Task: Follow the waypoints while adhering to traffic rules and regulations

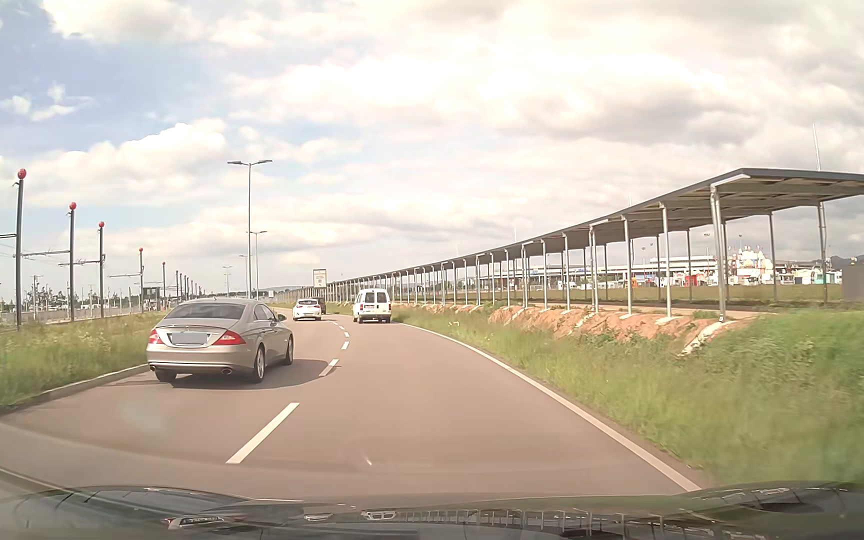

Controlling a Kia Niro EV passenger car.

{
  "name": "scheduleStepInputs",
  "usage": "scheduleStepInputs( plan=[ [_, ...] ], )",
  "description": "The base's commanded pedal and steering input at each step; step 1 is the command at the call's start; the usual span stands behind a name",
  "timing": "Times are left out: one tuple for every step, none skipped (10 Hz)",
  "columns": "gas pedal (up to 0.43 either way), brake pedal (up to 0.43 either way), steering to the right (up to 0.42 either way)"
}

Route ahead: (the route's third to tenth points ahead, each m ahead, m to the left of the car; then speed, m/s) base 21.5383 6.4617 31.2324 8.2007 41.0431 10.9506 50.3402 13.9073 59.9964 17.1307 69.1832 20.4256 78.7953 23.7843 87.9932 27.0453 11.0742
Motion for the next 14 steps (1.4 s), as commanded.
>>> scheduleStepInputs(
  plan=[
    [0.087, 0.0, -0.035],
    [0.087, 0.0, -0.034],
    [0.087, 0.0, -0.035],
    [0.087, 0.0, -0.034],
    [0.087, 0.0, -0.035],
    [0.087, 0.0, -0.034],
    [0.087, 0.0, -0.035],
    [0.087, 0.0, -0.034],
    [0.087, 0.0, -0.035],
    [0.087, 0.0, -0.034],
    [0.087, 0.0, -0.035],
    [0.087, 0.0, -0.035],
    [0.087, 0.0, -0.034],
    [0.087, 0.0, -0.035]
  ],
)
